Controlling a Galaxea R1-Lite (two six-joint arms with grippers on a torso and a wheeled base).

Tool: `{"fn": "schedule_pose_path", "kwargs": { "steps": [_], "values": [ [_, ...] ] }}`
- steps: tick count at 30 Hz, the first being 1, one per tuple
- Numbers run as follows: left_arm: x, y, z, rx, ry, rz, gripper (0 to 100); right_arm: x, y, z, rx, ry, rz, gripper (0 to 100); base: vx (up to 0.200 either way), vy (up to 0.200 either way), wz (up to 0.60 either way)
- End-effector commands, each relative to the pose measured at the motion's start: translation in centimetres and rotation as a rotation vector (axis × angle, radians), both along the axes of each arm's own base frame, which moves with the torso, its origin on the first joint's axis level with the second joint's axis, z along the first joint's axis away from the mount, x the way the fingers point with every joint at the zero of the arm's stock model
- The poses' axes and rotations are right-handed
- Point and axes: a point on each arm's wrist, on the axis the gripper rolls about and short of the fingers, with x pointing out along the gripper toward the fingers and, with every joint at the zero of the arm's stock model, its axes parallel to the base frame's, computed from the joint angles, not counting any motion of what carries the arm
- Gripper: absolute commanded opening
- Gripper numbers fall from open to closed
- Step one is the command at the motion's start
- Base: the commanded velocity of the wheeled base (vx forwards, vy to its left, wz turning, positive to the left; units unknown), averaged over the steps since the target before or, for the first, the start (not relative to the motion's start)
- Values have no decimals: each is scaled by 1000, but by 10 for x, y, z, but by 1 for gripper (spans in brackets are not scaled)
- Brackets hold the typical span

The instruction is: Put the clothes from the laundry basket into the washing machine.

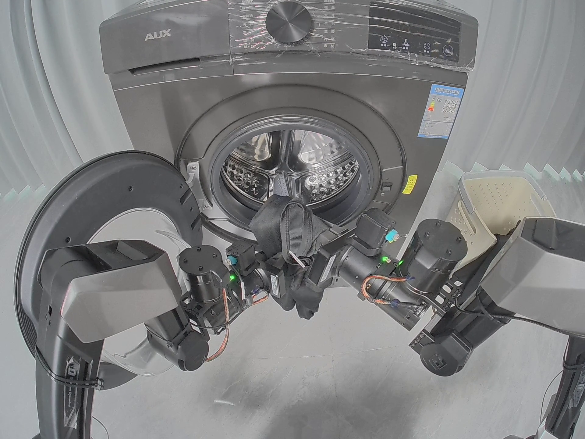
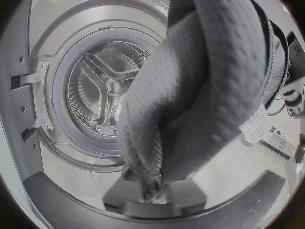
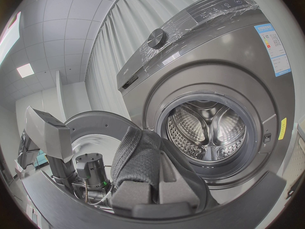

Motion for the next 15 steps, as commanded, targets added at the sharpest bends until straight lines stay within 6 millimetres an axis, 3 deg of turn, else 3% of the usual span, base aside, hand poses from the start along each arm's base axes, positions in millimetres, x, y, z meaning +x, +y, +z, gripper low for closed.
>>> {"fn": "schedule_pose_path", "kwargs": {
  "steps": [1, 9, 15],
  "values": [
    [0, 0, 2, -5, -4, 4, 0, -1, -2, 0, -5, 5, -4, 0, 0, 0, 0],
    [0, 8, 17, -24, -28, 74, 0, -4, -29, -22, -75, 92, -59, 0, 0, 0, 0],
    [-2, 9, 31, -52, -50, 85, 0, -12, -35, -37, -127, 145, -63, 0, 0, 0, 0]
  ]
}}
